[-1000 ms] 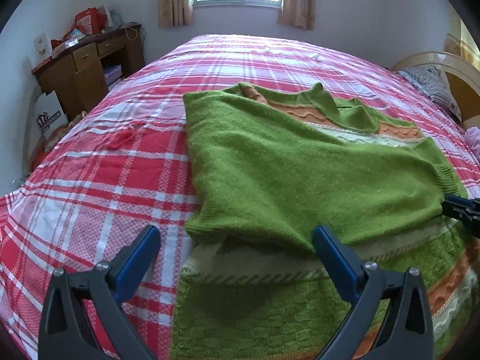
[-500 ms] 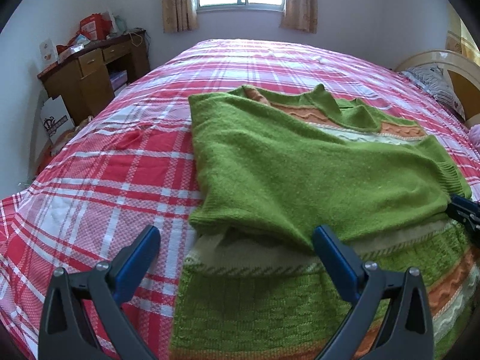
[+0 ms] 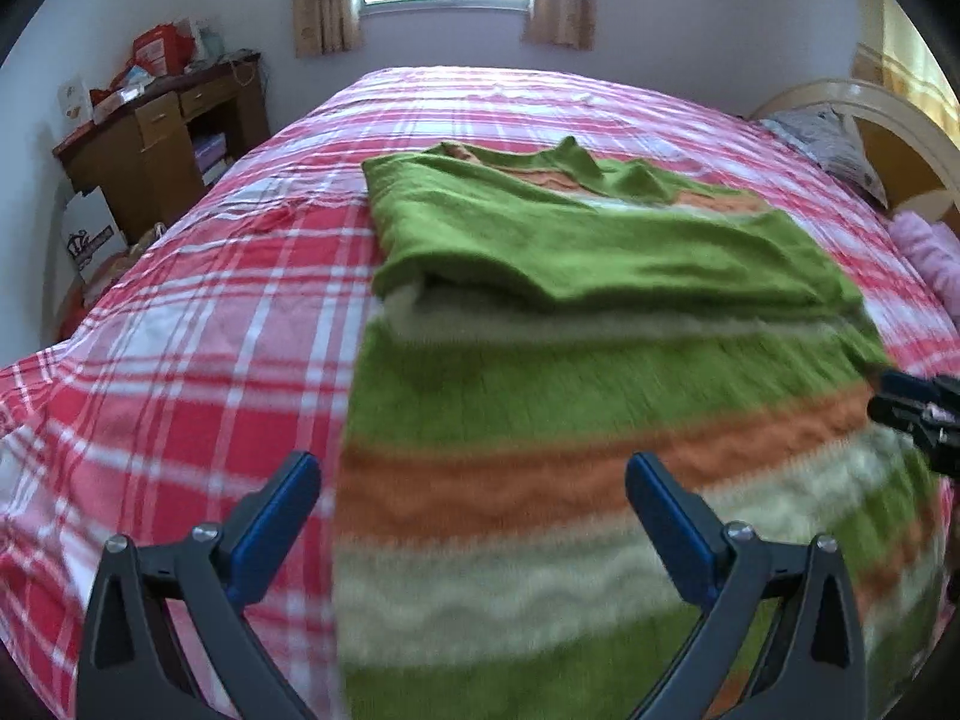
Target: Fold small clothes
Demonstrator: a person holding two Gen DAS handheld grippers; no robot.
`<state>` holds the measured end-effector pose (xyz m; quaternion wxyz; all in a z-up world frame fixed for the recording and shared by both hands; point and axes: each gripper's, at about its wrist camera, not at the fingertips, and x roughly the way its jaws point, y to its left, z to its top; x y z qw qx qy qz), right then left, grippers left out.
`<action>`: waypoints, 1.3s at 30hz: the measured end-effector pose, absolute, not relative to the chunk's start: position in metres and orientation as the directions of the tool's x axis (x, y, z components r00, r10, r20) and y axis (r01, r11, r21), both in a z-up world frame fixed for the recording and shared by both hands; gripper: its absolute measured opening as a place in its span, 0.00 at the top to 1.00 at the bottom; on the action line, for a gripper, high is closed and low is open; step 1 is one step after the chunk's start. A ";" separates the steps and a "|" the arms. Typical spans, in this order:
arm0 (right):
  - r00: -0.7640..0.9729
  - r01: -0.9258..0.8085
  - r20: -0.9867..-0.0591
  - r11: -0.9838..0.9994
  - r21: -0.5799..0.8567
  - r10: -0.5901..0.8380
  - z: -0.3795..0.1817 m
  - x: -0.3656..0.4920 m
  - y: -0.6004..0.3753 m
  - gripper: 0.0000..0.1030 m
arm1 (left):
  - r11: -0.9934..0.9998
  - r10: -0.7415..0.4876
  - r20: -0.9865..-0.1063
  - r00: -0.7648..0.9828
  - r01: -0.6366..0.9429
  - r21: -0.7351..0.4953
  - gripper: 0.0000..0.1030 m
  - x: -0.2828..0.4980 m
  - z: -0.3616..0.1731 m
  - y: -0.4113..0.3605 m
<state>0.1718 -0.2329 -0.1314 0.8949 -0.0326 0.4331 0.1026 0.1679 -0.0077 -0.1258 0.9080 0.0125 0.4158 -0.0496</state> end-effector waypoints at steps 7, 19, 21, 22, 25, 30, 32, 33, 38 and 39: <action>0.579 -0.224 -0.797 0.974 0.046 0.171 -0.138 0.118 -0.238 0.47 | 0.989 -0.094 -0.774 0.627 0.145 -0.003 0.00 0.119 -0.133 0.005; 0.605 -0.015 -0.790 0.994 0.110 0.097 -0.129 0.059 -0.317 0.47 | 0.978 -0.137 -0.817 0.559 0.207 -0.023 0.10 0.057 -0.144 0.021; 0.600 -0.010 -0.793 0.992 0.122 0.104 -0.131 0.049 -0.318 0.47 | 0.977 -0.149 -0.823 0.549 0.212 -0.035 0.10 0.053 -0.146 0.021; 0.601 -0.009 -0.793 0.992 0.124 0.105 -0.132 0.045 -0.318 0.47 | 0.976 -0.152 -0.825 0.545 0.214 -0.039 0.10 0.051 -0.148 0.019; 0.598 -0.007 -0.794 0.991 0.135 0.112 -0.136 0.032 -0.318 0.47 | 0.975 -0.156 -0.833 0.531 0.218 -0.044 0.10 0.045 -0.154 0.017; 0.585 -0.010 -0.801 0.989 0.148 0.126 -0.145 0.014 -0.313 0.47 | 0.976 -0.190 -0.852 0.487 0.186 -0.112 0.14 0.036 -0.164 0.028; 0.585 -0.007 -0.801 0.988 0.153 0.129 -0.148 0.009 -0.312 0.47 | 0.976 -0.198 -0.849 0.491 0.177 -0.125 0.16 0.033 -0.164 0.032; 0.589 -0.006 -0.798 0.988 0.156 0.129 -0.149 0.006 -0.311 0.47 | 0.976 -0.205 -0.849 0.487 0.170 -0.138 0.18 0.032 -0.165 0.034; 0.595 -0.011 -0.795 0.991 0.135 0.115 -0.151 0.002 -0.308 0.47 | 0.968 -0.252 -0.848 0.466 0.142 -0.209 0.27 0.028 -0.165 0.041; 0.595 -0.011 -0.795 0.990 0.138 0.118 -0.151 0.002 -0.308 0.46 | 0.967 -0.253 -0.850 0.463 0.137 -0.213 0.29 0.026 -0.165 0.042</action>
